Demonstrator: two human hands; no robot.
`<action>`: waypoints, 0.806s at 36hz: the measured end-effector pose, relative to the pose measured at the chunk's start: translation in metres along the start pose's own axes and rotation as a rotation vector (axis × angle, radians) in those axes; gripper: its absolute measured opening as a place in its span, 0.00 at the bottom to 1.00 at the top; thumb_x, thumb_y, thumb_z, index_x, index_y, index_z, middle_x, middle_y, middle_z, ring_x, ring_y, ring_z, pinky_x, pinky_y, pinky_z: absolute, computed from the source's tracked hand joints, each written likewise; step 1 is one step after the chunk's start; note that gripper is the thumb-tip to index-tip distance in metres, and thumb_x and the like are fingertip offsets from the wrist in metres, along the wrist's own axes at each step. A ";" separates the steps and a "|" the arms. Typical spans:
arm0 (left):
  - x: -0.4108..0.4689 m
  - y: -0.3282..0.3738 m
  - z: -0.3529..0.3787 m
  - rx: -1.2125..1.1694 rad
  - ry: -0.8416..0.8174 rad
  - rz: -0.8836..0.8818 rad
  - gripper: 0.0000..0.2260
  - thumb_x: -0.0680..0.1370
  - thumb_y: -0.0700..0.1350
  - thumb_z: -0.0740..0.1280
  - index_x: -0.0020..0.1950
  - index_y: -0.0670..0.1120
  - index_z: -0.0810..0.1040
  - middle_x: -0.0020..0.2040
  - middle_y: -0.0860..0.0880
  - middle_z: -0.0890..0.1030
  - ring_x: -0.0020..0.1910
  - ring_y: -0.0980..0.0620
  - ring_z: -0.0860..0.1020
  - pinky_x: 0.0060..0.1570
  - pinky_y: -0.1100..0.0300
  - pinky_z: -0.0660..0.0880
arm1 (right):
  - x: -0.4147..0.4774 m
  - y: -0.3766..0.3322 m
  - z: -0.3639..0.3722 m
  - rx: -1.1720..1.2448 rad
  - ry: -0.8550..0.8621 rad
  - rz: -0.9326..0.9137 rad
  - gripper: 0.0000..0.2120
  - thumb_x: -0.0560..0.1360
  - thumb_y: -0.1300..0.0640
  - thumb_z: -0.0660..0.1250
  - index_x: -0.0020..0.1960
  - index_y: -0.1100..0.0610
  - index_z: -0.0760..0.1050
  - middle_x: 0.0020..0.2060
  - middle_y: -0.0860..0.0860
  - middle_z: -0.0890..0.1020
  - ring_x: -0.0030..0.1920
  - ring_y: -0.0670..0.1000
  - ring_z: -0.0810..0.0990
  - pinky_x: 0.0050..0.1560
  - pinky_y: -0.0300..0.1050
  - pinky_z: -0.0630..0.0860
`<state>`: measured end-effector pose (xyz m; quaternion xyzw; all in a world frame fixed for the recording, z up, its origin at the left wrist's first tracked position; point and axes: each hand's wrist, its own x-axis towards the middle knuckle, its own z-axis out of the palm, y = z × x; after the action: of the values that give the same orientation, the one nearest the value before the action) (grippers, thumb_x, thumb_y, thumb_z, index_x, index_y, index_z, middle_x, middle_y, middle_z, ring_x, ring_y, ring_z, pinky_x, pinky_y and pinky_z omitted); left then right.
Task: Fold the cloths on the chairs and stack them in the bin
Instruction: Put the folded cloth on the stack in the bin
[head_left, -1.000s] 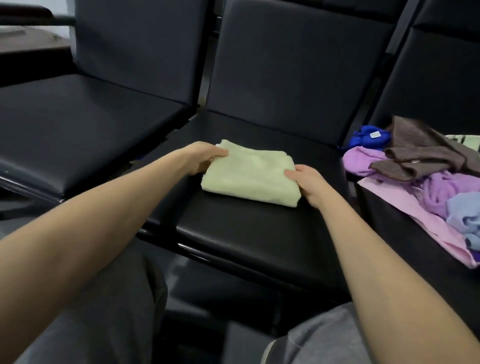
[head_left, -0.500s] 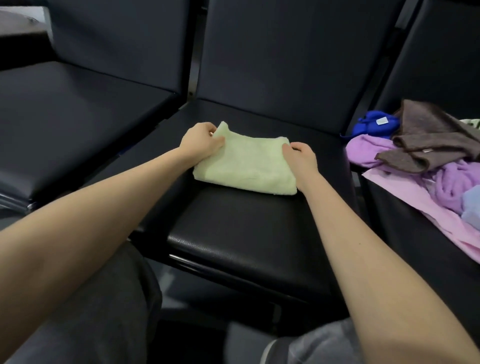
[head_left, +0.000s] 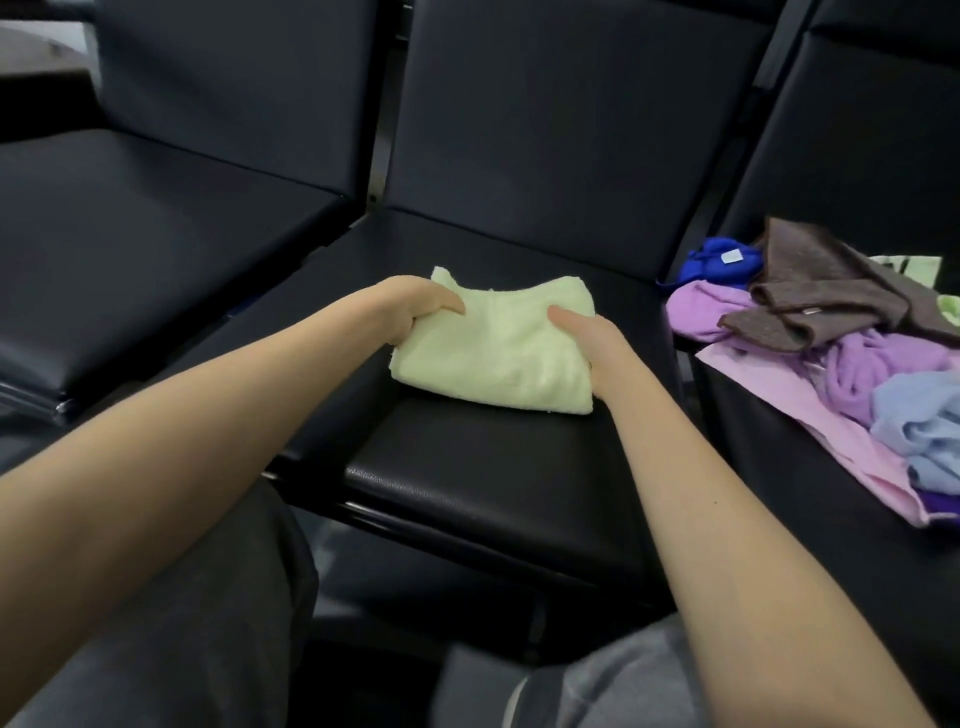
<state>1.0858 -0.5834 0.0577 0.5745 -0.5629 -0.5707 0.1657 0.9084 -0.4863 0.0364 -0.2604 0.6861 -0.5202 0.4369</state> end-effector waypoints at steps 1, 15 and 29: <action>-0.007 0.000 -0.001 -0.078 -0.052 -0.029 0.18 0.75 0.46 0.70 0.62 0.42 0.71 0.57 0.47 0.76 0.60 0.44 0.75 0.53 0.51 0.73 | -0.003 0.001 -0.001 0.024 0.000 -0.024 0.12 0.76 0.52 0.67 0.58 0.53 0.72 0.47 0.50 0.80 0.47 0.51 0.81 0.44 0.47 0.78; -0.072 0.000 0.052 -0.377 -0.453 0.107 0.12 0.78 0.46 0.66 0.61 0.47 0.74 0.55 0.45 0.81 0.53 0.47 0.80 0.46 0.52 0.78 | -0.068 -0.004 -0.079 -0.027 0.370 -0.255 0.21 0.77 0.48 0.66 0.66 0.56 0.71 0.56 0.50 0.78 0.50 0.50 0.77 0.50 0.43 0.72; -0.179 0.024 0.221 -0.580 -0.729 0.007 0.10 0.79 0.47 0.65 0.53 0.41 0.77 0.53 0.44 0.80 0.51 0.46 0.79 0.49 0.53 0.76 | -0.195 0.035 -0.246 -0.019 0.641 -0.132 0.24 0.72 0.43 0.70 0.63 0.56 0.75 0.57 0.53 0.80 0.54 0.55 0.79 0.61 0.52 0.74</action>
<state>0.9395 -0.3411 0.0968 0.2644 -0.4035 -0.8687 0.1126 0.7921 -0.1968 0.0867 -0.1311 0.7753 -0.5964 0.1616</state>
